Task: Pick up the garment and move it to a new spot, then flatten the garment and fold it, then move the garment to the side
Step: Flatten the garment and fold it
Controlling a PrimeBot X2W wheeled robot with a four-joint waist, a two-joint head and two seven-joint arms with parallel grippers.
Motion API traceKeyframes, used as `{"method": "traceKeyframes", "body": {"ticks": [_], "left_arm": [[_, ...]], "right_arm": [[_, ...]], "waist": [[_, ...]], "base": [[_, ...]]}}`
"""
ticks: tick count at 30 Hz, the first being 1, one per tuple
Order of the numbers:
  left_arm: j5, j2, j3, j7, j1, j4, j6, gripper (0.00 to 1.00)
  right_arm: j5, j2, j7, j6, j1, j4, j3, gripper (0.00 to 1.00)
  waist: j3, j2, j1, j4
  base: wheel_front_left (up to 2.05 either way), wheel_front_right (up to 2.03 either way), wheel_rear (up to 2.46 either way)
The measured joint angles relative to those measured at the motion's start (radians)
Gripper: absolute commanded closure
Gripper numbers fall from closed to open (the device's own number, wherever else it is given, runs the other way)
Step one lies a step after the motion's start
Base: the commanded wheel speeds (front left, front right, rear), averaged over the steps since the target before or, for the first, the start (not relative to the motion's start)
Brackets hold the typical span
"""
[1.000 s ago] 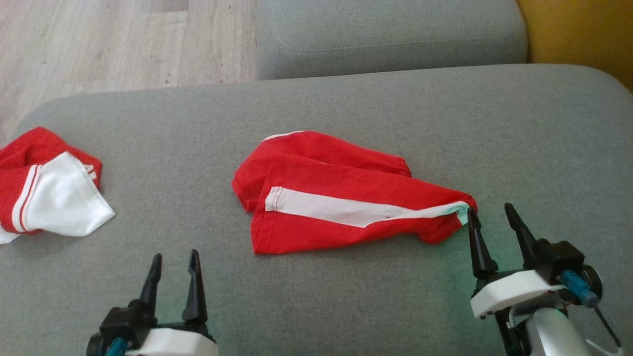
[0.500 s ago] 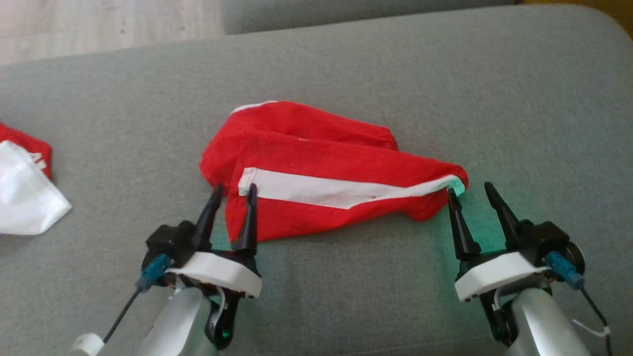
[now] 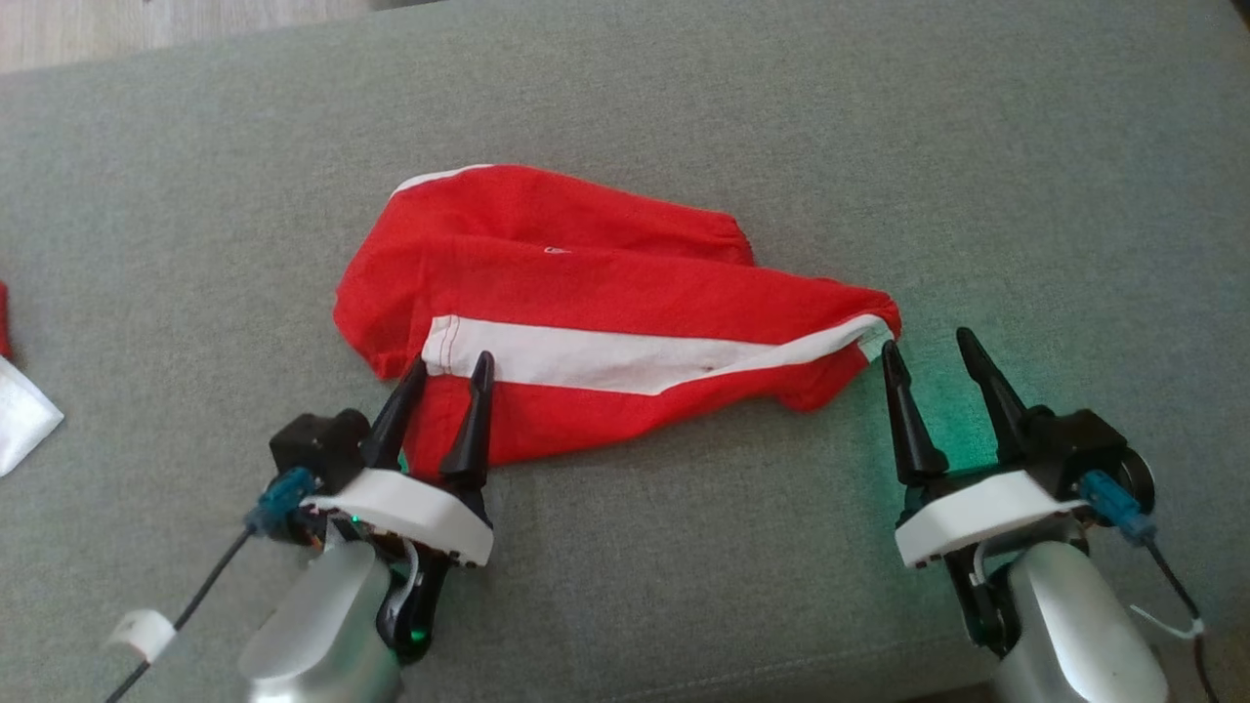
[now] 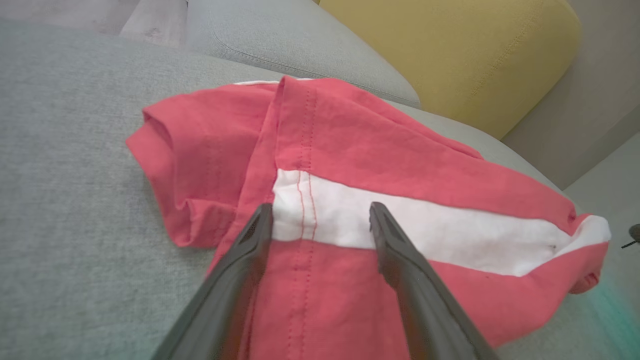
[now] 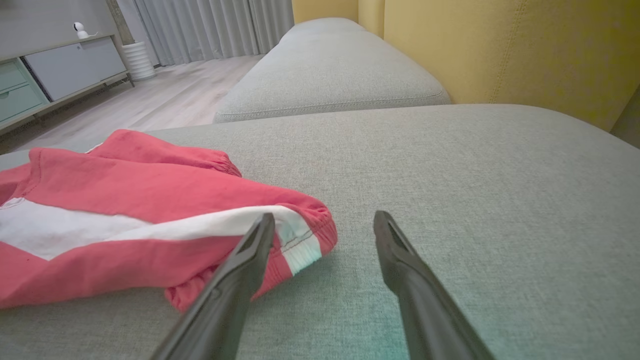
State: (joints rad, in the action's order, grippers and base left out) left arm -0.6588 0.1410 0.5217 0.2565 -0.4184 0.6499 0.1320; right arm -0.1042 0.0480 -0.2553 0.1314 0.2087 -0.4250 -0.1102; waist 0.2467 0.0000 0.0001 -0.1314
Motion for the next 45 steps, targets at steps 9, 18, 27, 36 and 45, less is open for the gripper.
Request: {"method": "traceKeyframes", "body": {"ticks": [9,18,27,36,45], "left_arm": [[-0.021,0.018,0.030,0.000,-0.020,0.001,0.000,0.00],[-0.066,0.043,0.096,0.000,-0.054,0.014,0.000,0.00],[-0.100,0.067,0.162,0.000,-0.068,-0.023,-0.001,0.51],[-0.041,0.044,0.002,0.000,-0.060,-0.078,0.000,1.00],[0.026,0.007,-0.165,0.000,0.139,-0.167,0.000,1.00]], "right_arm": [[-0.001,0.000,0.000,0.000,0.006,-0.001,-0.015,0.00],[-0.021,0.000,0.000,0.000,0.010,-0.002,-0.032,0.00],[-0.038,0.000,0.000,0.000,0.010,-0.002,-0.033,0.00],[-0.078,0.000,0.000,0.000,0.009,-0.014,-0.041,0.00],[-0.170,0.002,0.000,0.000,0.000,-0.036,-0.136,0.00]], "waist": [[0.013,0.0000,-0.0001,-0.001],[0.023,0.0000,-0.0001,-0.013],[0.027,0.0000,-0.0001,-0.014],[0.011,0.0000,0.0000,0.014],[-0.025,0.0000,-0.0002,0.086]], "base": [[0.00,0.00,0.00],[0.00,0.00,0.00],[0.00,0.00,0.00],[0.00,0.00,0.00],[0.00,0.00,0.00]]}}
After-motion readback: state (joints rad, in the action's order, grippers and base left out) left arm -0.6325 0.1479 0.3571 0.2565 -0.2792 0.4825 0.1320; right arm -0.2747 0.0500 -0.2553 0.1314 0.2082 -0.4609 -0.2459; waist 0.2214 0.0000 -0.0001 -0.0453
